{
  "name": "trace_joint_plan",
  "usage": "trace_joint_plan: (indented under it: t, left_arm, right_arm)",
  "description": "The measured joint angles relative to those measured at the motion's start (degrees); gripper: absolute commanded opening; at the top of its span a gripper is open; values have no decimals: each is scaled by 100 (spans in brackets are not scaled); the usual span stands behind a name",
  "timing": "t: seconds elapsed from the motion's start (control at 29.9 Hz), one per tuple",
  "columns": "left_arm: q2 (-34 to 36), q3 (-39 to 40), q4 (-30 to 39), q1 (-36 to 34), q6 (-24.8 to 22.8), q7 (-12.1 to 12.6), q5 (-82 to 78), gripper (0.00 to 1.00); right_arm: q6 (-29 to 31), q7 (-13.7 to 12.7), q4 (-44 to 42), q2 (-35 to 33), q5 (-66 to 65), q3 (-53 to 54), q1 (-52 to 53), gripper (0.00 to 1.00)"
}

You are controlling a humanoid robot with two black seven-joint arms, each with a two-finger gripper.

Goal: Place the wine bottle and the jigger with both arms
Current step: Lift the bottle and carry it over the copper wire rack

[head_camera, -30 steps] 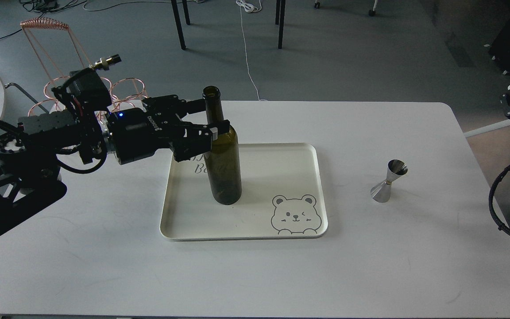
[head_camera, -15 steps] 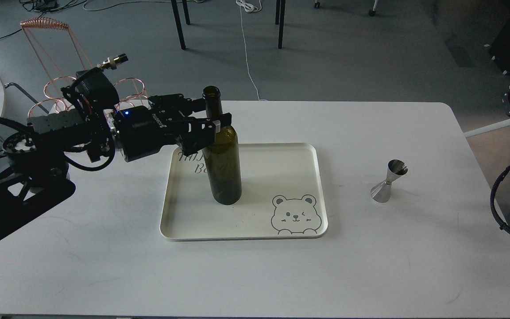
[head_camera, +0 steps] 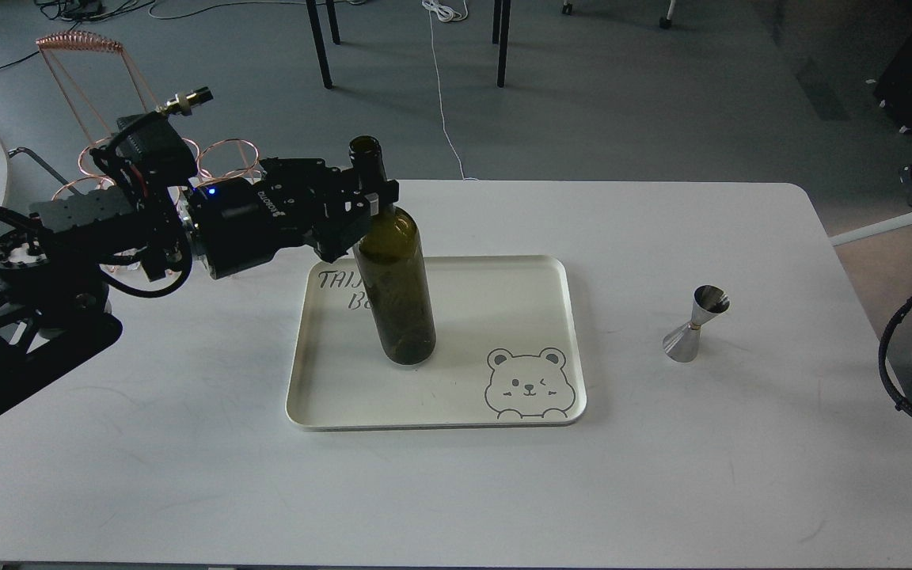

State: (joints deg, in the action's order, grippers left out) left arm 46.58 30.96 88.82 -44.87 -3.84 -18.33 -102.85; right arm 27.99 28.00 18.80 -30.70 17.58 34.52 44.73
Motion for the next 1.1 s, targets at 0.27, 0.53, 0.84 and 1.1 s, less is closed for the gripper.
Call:
trace_joint_plan:
  t: [0.27, 0.53, 0.84, 1.1]
  left_arm:
    - [988, 97, -8, -547, 36, -272, 120, 16]
    - [1354, 75, -690, -1160, 15, -613, 332, 16]
    - [1177, 6, -1890, -1424, 7, -821, 291, 14]
    - [901, -9, -2371, -1420, 24, -831, 250, 14]
  right_arm:
    - [0, 0, -4, -54, -9, -7, 1, 97]
    - [0, 0, 1, -59, -10, -15, 33, 97]
    - [0, 0, 0, -68, -28, -25, 79, 97]
    - [0, 0, -9, -68, -33, -25, 74, 97]
